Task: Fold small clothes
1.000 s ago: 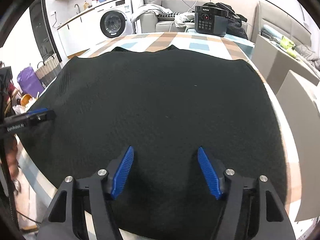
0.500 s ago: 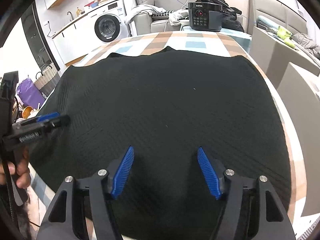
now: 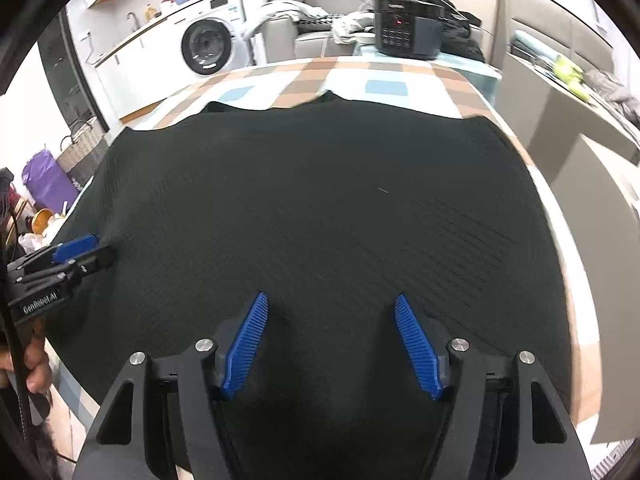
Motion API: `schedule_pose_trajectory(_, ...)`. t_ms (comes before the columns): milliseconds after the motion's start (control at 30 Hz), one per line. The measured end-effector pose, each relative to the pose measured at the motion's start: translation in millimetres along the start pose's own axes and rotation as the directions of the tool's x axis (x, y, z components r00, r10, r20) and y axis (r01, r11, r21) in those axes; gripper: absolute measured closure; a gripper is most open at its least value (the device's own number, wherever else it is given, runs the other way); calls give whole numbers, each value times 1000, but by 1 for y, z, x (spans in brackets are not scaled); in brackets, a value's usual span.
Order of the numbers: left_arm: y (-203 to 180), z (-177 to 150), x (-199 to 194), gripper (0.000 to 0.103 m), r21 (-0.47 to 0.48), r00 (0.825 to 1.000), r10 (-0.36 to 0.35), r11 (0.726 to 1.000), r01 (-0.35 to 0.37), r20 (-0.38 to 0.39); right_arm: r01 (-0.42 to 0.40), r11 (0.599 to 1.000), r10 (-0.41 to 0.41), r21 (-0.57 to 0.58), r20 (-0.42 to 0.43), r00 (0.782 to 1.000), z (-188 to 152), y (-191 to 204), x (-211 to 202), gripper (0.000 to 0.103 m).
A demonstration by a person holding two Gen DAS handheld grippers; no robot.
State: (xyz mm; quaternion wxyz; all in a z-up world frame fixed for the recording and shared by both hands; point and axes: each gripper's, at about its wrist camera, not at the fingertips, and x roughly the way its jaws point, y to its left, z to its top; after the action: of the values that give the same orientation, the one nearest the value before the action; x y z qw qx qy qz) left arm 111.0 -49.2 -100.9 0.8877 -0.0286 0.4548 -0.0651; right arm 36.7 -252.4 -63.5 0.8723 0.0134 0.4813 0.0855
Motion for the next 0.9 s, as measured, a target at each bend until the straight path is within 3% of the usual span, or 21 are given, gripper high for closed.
schedule_pose_trajectory(167, 3, -1, -2, 53, -9, 1000, -16, 1000, 16, -2, 40, 997, -40, -58, 0, 999, 5, 9, 9, 35)
schedule_pose_trajectory(267, 5, -1, -2, 53, -11, 1000, -20, 1000, 20, -1, 89, 994, -89, -63, -3, 996, -3, -9, 2, 35)
schedule_pose_trajectory(333, 5, -1, -3, 53, -12, 1000, -20, 1000, 20, 0, 61, 998, -61, -23, -1, 998, -9, -25, -4, 34)
schedule_pose_trajectory(433, 6, -1, -3, 53, -17, 1000, -22, 1000, 22, 1, 146, 989, -146, -9, -14, 989, -22, -38, -16, 34)
schedule_pose_trajectory(567, 6, -1, -7, 53, -37, 1000, -27, 999, 27, -6, 100, 995, -100, -15, -1, 995, -34, -28, -32, 33)
schedule_pose_trajectory(767, -10, -19, -30, 53, -40, 993, -116, 992, 116, -5, -56, 995, 56, -80, 3, 998, -39, 21, -33, 33)
schedule_pose_trajectory(900, -20, -41, -40, 53, -17, 991, -133, 991, 133, -11, -16, 987, 18, -158, 12, 1000, -45, 40, -24, 32)
